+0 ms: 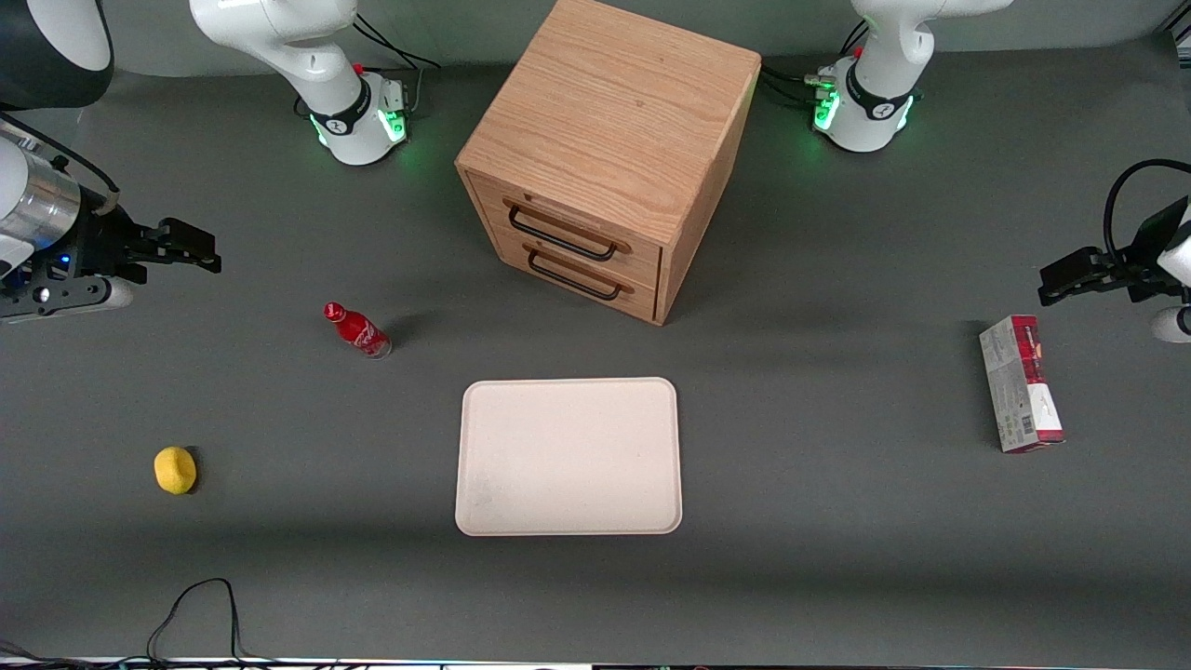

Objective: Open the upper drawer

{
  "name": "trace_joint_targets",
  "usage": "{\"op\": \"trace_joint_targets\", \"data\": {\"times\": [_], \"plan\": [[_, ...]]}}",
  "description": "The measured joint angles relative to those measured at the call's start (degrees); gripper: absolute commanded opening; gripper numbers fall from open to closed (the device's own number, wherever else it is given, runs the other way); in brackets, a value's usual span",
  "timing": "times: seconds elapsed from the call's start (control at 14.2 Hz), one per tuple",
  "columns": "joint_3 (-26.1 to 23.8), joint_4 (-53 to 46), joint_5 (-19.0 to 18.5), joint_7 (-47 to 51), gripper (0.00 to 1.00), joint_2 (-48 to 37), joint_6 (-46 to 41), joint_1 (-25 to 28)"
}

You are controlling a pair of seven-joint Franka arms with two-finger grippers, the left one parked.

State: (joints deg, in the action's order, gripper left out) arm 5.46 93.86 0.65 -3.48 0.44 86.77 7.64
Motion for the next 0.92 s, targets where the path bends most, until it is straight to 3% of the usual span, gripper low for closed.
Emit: {"op": "trace_joint_targets", "data": {"times": [0.64,0.92], "plan": [[-0.9,-0.3,-0.1,0.0,1.0,0.1,0.5,1.4],[-1.4,-1.0,-0.1,0.0,1.0,0.6,2.4,5.3]]}}
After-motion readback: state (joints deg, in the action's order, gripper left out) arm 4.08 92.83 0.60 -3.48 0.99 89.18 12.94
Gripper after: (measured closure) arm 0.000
